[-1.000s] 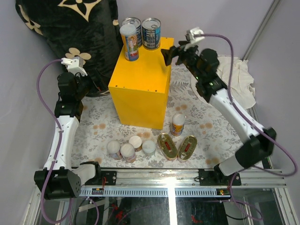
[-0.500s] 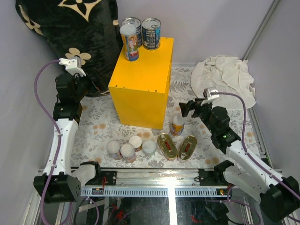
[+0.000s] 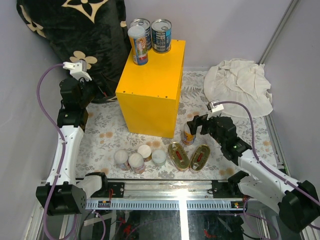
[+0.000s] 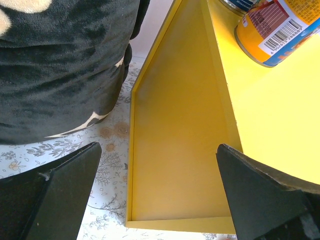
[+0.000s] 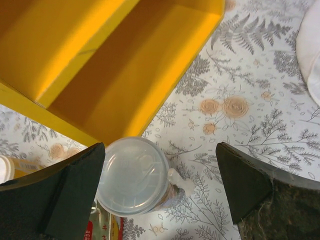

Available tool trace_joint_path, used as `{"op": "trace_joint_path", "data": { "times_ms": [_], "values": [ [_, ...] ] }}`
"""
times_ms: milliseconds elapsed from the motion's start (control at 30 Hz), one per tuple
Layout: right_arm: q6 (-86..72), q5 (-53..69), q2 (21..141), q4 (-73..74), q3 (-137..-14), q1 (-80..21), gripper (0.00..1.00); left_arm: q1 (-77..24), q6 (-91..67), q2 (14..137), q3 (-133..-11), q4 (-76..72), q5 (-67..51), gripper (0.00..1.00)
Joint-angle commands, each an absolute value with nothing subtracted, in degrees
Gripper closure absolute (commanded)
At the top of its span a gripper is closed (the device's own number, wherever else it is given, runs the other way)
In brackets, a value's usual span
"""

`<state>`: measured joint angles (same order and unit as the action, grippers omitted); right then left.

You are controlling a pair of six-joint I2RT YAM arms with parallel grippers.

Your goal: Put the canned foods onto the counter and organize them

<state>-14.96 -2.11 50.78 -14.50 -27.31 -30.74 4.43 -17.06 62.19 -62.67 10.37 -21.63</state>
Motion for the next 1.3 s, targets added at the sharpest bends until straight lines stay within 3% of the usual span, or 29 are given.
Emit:
{"op": "trace_joint_path", "data": {
  "times_ms": [0,367,633,967,1267],
  "values": [
    [-12.74,-2.99,53.33,-17.31,-27.39,-31.78,0.00,3.89,-17.97,63.04,-64.15,7.91,-22.37,0.00],
    [-10.50,2.51,62.98,-19.95,-30.41,-31.82,0.00,3.97,-19.34,63.84,-64.52,6.99,-22.09,0.00],
    [-9.19,10.04,58.96,-20.16,-28.83,-32.07,0.01,3.90,-19.79,63.93,-64.45,6.78,-21.82,0.00],
    [-8.48,2.77,54.70,-19.90,-24.36,-35.95,0.00,3.88,-20.32,64.50,-63.95,6.01,-22.34,0.00],
    [-7.80,-1.83,58.10,-25.72,-21.42,-37.35,0.00,3.87,-20.53,64.94,-63.87,5.81,-22.90,0.00]
  ]
}}
